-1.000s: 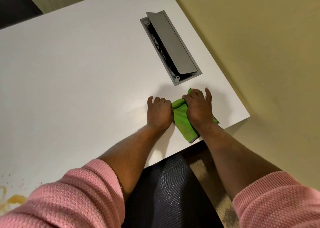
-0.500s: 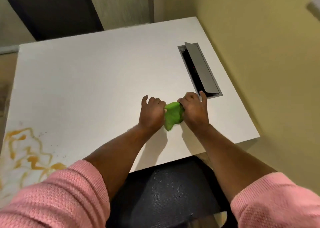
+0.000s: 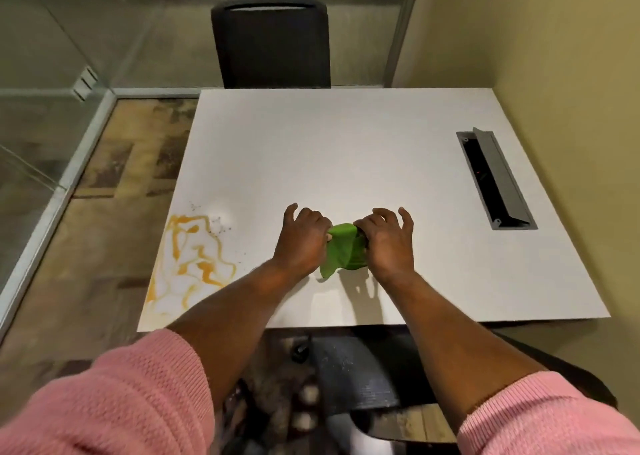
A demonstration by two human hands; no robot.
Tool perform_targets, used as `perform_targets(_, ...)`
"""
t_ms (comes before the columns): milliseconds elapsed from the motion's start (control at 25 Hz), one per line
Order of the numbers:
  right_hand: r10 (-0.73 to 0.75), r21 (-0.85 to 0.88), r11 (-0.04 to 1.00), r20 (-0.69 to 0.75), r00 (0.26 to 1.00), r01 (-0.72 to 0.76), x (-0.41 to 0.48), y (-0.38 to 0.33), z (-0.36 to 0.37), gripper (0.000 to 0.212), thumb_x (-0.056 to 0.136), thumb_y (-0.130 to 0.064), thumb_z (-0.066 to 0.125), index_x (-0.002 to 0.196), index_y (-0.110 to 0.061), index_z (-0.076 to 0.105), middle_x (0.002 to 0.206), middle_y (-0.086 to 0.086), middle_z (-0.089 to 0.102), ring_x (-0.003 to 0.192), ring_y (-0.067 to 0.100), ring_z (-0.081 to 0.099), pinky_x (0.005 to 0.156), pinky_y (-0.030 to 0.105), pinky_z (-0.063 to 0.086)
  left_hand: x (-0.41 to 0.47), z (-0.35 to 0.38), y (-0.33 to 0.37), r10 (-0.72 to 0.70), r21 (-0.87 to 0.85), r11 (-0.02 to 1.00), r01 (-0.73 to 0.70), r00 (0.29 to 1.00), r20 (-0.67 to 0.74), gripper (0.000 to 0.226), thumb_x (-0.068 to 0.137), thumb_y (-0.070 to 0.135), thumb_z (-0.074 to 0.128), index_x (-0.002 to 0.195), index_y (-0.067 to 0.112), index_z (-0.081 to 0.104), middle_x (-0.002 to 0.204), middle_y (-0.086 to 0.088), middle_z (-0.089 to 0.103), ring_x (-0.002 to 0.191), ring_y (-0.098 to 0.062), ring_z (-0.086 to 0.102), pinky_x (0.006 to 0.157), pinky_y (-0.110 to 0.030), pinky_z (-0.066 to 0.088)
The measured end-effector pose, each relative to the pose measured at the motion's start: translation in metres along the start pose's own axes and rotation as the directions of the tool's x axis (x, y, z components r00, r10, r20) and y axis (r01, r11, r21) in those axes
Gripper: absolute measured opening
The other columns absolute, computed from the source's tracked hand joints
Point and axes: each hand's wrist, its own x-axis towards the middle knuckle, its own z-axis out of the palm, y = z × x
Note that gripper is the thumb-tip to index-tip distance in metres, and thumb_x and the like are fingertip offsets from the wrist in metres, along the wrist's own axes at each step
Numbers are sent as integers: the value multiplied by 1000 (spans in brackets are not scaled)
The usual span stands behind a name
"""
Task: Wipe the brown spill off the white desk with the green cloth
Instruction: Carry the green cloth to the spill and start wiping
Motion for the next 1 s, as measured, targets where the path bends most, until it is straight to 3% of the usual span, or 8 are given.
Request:
perform_targets(240, -50, -25, 999, -49, 998, 49, -29, -103, 29, 32, 78, -7, 71, 108, -19, 76, 112, 0, 70, 124, 29, 59, 120, 55, 18, -73, -15, -87, 19, -21, 1000, -19, 1000, -11, 22, 99, 26, 53, 113, 22, 69, 114, 1, 68, 121, -23, 54, 123, -46, 11)
perform_targets(480, -48, -84, 995, -20, 999, 47, -67, -185, 49, 36, 73, -10, 73, 108, -19, 76, 111, 3, 65, 116, 29, 61, 118, 52, 17, -143, -25, -146, 55, -52, 997, -54, 998, 16, 24, 99, 27, 55, 117, 24, 69, 117, 3, 68, 123, -21, 53, 123, -46, 11)
perform_targets(760, -2, -140, 990, 129, 992, 20, -126, -244, 74, 37, 80, -11, 68, 116, -20, 73, 117, 3, 63, 122, 27, 58, 120, 52, 17, -217, -8, -183, 90, -98, 992, -81, 992, 92, 25, 95, 26, 60, 117, 23, 70, 115, 1, 68, 122, -23, 55, 120, -46, 12)
perform_targets(920, 50, -184, 983, 228, 972, -8, -133, -244, 85, 42, 88, -13, 66, 130, -19, 65, 142, 4, 57, 144, 23, 43, 125, 51, 6, -222, 10, -185, 89, -154, 985, -74, 991, 95, 23, 95, 25, 59, 116, 23, 69, 117, 2, 67, 121, -23, 55, 120, -45, 9)
perform_targets(1000, 76, -190, 982, 267, 961, -25, -128, -239, 92, 47, 86, -12, 68, 132, -20, 61, 144, 2, 57, 148, 23, 38, 125, 51, 5, -218, 22, -185, 78, -166, 984, -62, 993, 93, 22, 95, 24, 61, 115, 22, 69, 115, 1, 67, 119, -23, 56, 120, -45, 8)
